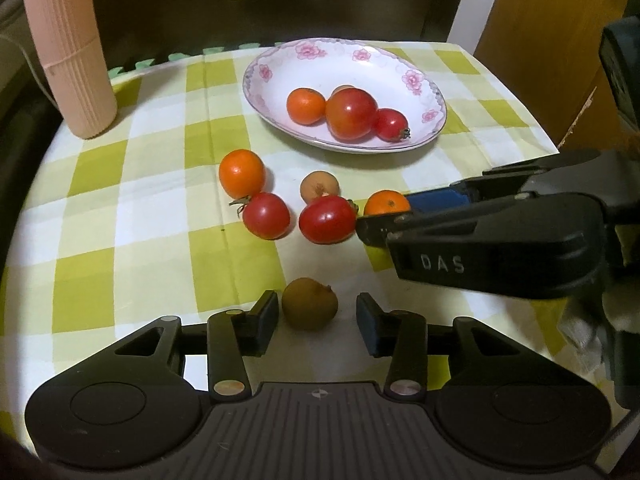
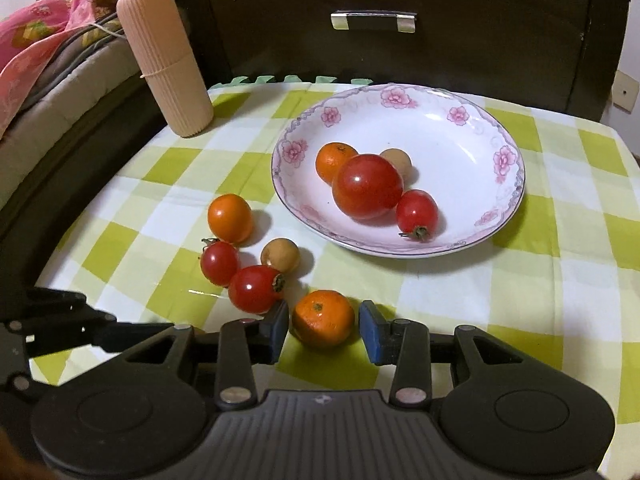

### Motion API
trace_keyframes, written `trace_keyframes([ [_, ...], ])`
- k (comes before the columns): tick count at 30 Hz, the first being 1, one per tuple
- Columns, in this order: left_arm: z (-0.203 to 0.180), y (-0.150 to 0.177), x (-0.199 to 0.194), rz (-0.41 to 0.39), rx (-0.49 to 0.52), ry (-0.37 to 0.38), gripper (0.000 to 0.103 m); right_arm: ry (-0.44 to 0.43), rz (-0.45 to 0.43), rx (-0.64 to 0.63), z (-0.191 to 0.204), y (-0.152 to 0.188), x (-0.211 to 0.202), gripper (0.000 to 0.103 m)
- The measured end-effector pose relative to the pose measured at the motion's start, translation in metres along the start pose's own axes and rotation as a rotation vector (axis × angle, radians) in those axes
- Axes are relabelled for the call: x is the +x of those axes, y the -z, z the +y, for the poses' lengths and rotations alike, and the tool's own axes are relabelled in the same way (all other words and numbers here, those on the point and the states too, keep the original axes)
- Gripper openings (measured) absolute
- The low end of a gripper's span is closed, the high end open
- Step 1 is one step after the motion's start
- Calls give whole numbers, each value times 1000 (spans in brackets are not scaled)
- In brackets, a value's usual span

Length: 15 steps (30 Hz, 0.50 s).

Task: Organize fruits
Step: 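Grasp an orange tangerine with the right tool while the left tool grasps a brown longan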

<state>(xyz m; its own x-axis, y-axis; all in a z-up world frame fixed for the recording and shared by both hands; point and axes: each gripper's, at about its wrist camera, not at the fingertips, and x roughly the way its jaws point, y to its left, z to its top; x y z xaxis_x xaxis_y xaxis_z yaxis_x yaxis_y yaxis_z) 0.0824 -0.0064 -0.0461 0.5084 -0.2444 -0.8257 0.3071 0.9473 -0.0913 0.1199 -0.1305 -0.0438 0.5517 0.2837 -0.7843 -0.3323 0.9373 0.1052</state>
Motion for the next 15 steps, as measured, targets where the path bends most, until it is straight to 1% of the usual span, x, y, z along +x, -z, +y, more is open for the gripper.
trace_keyframes([
  [1,0,0,0,0,0,2,50,3,5,-9,1,1,0,32],
  [2,1,0,-1,0,-2,5,49,8,10,-12,2,2,-1,32],
  [4,1,0,-2,-1,0,4,43,14,16,-7,3,3,-3,32],
  [7,0,0,-4,-6,8,3,38,18,31,5,3,6,-8,32],
  [9,-3,1,-5,-8,20,3,36,11,35,7,5,9,-13,31],
  [12,-6,3,-8,-8,33,12,36,29,37,-15,11,13,-21,31],
  [15,-7,7,-11,-6,32,16,36,44,45,-7,9,19,-28,31],
])
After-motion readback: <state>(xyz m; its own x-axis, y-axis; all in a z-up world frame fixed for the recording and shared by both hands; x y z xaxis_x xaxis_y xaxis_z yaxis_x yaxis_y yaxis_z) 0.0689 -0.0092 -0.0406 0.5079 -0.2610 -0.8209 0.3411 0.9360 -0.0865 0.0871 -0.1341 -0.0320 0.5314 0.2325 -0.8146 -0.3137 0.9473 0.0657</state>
